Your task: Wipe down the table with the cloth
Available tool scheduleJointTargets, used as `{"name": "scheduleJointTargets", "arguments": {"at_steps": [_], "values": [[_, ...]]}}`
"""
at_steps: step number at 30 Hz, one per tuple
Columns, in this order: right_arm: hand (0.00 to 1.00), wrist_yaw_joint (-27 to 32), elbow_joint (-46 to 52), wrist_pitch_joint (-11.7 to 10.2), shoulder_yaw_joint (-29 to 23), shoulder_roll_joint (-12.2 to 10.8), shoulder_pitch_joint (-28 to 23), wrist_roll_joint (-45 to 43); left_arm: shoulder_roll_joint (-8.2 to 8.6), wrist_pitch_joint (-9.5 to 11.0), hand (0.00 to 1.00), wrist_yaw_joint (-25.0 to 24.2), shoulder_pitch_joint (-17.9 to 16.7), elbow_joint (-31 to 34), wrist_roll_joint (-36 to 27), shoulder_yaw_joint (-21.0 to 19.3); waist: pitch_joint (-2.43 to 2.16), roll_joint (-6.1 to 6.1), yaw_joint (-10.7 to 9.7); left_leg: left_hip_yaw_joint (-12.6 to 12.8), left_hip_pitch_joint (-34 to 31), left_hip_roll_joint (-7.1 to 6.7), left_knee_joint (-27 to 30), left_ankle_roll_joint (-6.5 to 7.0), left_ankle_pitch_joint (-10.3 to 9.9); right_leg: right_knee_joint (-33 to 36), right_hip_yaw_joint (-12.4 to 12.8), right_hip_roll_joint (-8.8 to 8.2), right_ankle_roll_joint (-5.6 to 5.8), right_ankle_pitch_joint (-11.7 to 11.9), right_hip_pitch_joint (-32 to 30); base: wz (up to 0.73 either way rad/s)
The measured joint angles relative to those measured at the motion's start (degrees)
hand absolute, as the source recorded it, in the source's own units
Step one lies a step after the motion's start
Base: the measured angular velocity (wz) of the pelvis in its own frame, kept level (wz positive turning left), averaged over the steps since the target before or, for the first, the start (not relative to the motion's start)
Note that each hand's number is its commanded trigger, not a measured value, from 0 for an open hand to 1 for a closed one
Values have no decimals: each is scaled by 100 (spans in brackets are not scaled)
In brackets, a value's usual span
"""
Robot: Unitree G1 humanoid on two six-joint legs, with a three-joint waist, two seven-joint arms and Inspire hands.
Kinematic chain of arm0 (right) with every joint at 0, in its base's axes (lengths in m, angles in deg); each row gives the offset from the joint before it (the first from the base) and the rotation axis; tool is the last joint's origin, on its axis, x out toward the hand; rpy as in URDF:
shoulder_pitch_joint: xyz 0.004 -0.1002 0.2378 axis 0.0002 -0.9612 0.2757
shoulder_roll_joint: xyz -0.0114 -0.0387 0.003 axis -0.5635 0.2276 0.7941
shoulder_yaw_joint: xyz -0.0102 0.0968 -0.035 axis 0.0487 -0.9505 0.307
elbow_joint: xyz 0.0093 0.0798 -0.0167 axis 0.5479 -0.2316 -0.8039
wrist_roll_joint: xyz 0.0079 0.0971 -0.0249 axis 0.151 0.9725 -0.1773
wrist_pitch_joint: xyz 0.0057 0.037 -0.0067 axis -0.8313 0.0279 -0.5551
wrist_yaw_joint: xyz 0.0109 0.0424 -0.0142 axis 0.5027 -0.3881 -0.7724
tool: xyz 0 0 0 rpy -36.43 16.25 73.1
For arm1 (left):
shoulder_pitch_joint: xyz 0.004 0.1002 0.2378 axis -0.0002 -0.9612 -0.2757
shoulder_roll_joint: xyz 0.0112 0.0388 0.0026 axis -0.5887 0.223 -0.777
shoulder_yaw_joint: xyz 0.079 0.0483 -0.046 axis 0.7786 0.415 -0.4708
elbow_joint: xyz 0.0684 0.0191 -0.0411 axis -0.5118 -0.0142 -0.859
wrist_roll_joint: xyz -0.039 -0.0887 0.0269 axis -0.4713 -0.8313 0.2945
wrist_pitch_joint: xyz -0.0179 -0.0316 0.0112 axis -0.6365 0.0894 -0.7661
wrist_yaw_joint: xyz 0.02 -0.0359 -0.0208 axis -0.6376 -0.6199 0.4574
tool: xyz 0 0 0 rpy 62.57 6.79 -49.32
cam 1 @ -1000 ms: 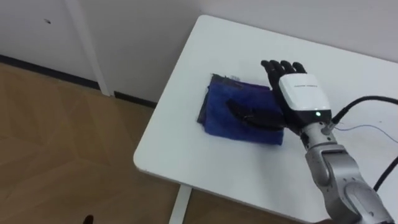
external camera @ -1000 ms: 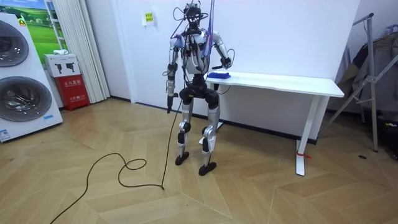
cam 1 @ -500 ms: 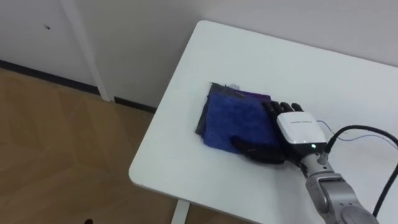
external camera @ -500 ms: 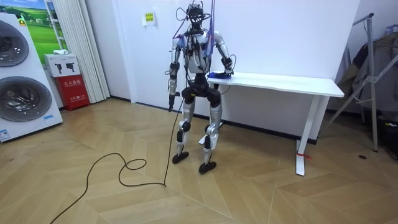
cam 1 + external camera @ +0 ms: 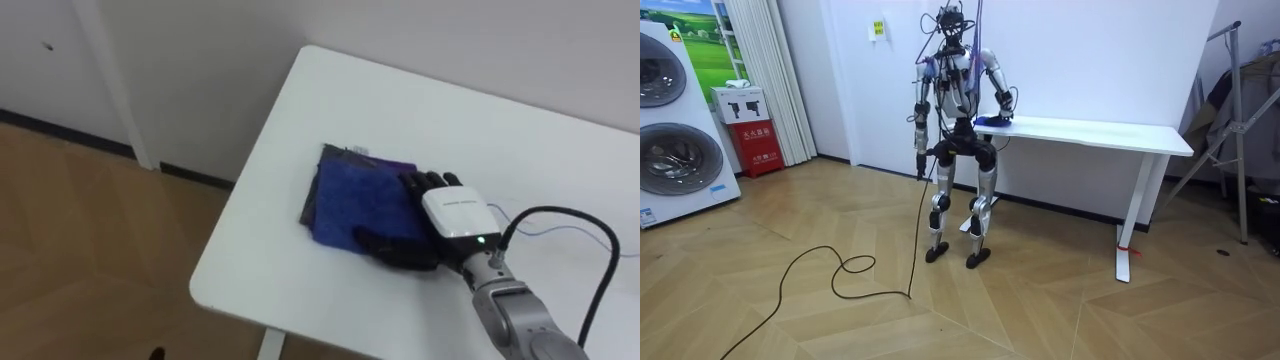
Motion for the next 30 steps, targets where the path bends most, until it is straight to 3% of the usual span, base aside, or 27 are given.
{"name": "scheduleJointTargets", "arguments": {"at_steps": [3,13,23,30], "values": [[0,-43,168,-2,-2,10,-1,-3,15,-23,0,4,24,-68,-39,0,33,56,12,12,-19,-11,-6,32,-9,20,28,-6,6,-31,-14,0],[0,-56,587,-11,18,-15,-115,-64,15,-208,0,92,-37,-71,-74,10,-29,7,108,18,-31,-38,56,41,-3,30,-2,-36,10,-34,5,0],[0,-23,817,-81,241,-31,-230,37,50,-207,0,165,102,-131,-80,114,-33,61,101,69,-56,-44,59,41,-3,21,9,-48,23,-42,-1,0],[0,-332,733,-71,284,-49,-347,425,50,-205,0,167,96,-121,-61,108,-41,82,107,87,-47,-44,67,41,-3,33,-9,-55,23,-42,12,0]]}}
